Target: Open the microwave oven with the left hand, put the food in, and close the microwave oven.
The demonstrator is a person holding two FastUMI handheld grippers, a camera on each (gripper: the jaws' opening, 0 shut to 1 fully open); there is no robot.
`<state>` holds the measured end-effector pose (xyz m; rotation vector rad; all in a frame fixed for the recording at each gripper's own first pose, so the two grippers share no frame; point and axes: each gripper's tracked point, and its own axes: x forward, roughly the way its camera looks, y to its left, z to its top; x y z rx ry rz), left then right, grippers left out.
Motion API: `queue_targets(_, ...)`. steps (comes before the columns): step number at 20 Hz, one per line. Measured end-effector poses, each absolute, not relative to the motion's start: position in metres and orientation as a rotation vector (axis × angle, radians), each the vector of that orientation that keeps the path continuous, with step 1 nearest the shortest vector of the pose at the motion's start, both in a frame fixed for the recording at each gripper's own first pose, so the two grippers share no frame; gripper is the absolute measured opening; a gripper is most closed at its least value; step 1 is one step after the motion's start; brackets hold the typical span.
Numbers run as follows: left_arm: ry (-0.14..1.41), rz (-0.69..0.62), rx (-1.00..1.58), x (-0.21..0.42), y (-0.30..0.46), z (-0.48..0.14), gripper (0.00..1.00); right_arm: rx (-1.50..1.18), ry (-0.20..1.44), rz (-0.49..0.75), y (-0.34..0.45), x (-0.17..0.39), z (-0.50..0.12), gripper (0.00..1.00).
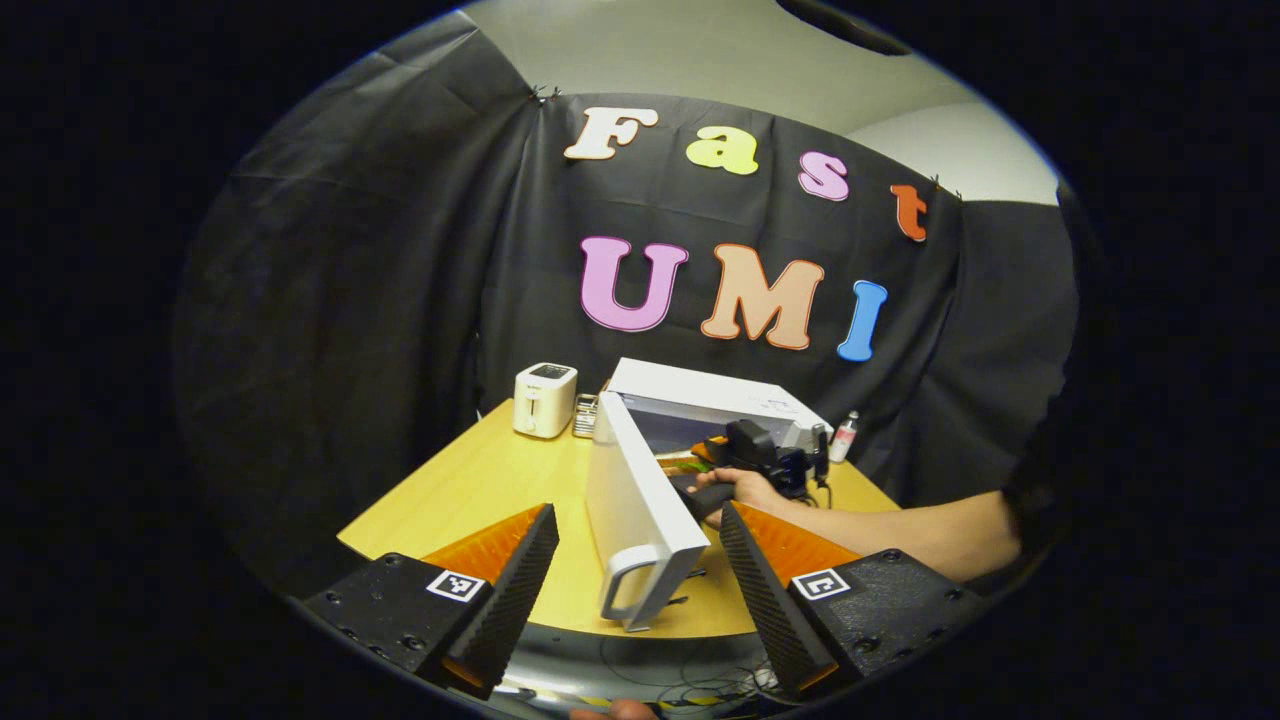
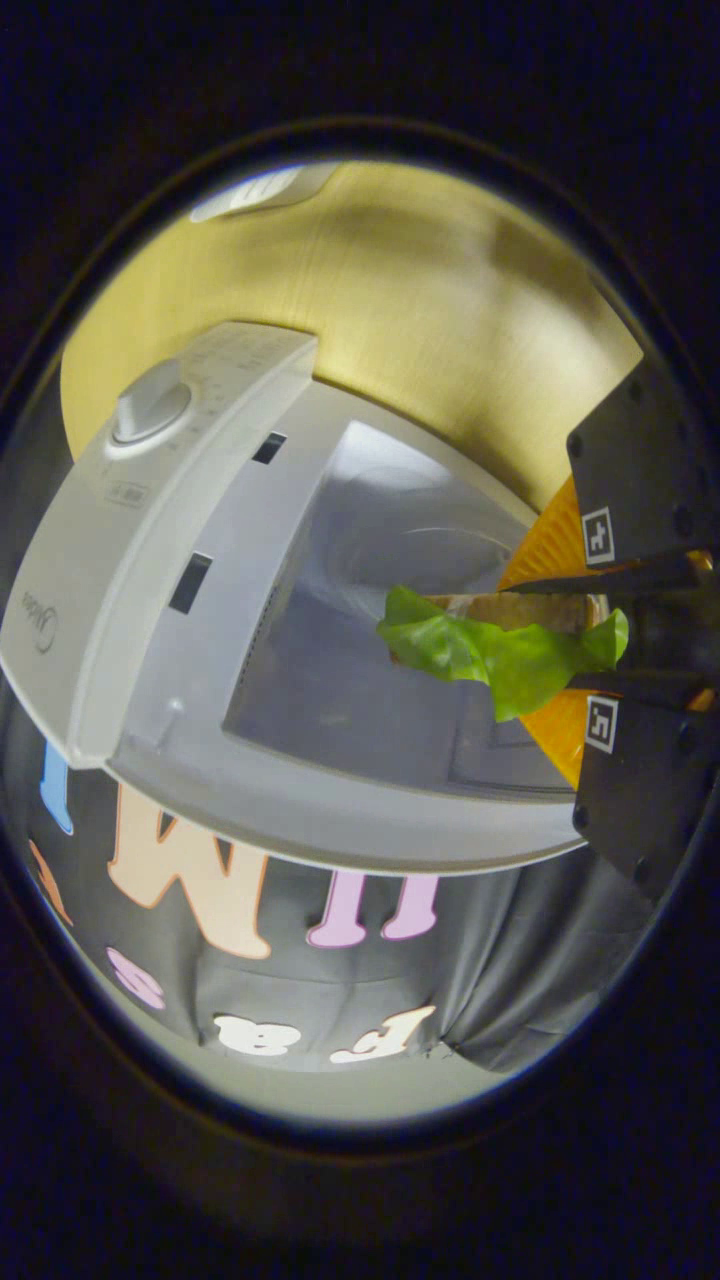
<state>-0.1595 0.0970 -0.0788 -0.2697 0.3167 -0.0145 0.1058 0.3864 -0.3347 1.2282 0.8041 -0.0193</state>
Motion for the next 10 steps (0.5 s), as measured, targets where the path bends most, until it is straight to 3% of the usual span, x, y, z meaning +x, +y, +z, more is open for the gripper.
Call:
queue_targets(7,0.344,0.08,-0.36,-0.162,0.12,-0.086,0.96,1.301,0.75,-0.127,0.403,0.143,-0.364,0.33)
queue_targets(8,0.344,0.086,-0.354,-0.164,0.122,-0.086,0.96,1.296,0.745,-0.147,0.403,0.145,-0.368,0.25)
queue_targets(10,0.344,0.093,-0.34,-0.165,0.126,-0.083,0.96,1.267,0.782,-0.202,0.394,0.136,-0.377,0.29)
